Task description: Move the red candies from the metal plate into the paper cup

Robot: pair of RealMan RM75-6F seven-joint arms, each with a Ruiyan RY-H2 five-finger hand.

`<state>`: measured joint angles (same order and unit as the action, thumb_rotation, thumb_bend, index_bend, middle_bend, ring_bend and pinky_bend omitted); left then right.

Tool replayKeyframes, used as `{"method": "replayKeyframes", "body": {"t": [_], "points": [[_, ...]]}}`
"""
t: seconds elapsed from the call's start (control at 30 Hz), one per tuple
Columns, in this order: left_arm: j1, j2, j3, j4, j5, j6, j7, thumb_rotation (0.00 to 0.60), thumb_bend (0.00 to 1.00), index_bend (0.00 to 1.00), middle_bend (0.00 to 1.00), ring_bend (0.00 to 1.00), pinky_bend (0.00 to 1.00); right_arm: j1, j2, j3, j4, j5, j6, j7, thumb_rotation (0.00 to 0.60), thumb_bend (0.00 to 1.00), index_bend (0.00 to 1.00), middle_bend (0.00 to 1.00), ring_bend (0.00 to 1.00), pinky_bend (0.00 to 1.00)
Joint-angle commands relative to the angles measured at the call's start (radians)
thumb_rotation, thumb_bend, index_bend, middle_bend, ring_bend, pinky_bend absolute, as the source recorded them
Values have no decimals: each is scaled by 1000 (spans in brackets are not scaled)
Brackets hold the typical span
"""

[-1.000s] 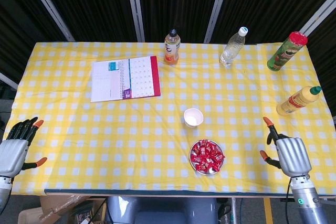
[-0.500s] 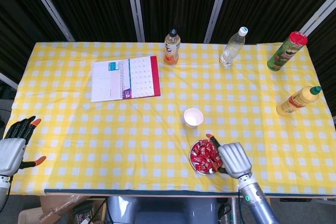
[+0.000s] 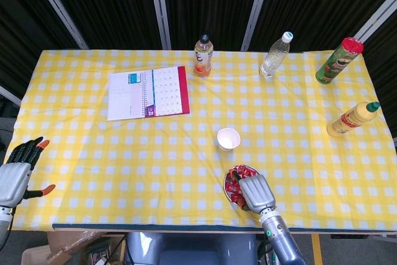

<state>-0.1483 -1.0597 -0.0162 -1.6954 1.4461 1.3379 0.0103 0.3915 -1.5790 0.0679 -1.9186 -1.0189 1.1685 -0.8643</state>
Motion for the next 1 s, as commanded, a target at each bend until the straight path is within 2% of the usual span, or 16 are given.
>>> {"method": "replayKeyframes", "body": {"t": [0.03, 0.57, 1.0], "points": [[-1, 0, 0, -3, -3, -1, 2, 600, 4, 0, 0, 0, 0, 11, -5, 3, 2, 26, 13, -11, 600, 310, 127, 769, 851, 947], [-2, 0, 1, -16, -11, -4, 14, 600, 3, 0, 0, 0, 0, 27, 12, -12, 35, 93, 60, -16, 600, 310, 107, 769, 851, 947], [-1, 3, 3, -19, -12, -5, 7, 600, 4, 0, 0, 0, 0, 38, 21, -27, 47, 136, 66, 3, 600, 310, 284, 769, 851, 947]]}}
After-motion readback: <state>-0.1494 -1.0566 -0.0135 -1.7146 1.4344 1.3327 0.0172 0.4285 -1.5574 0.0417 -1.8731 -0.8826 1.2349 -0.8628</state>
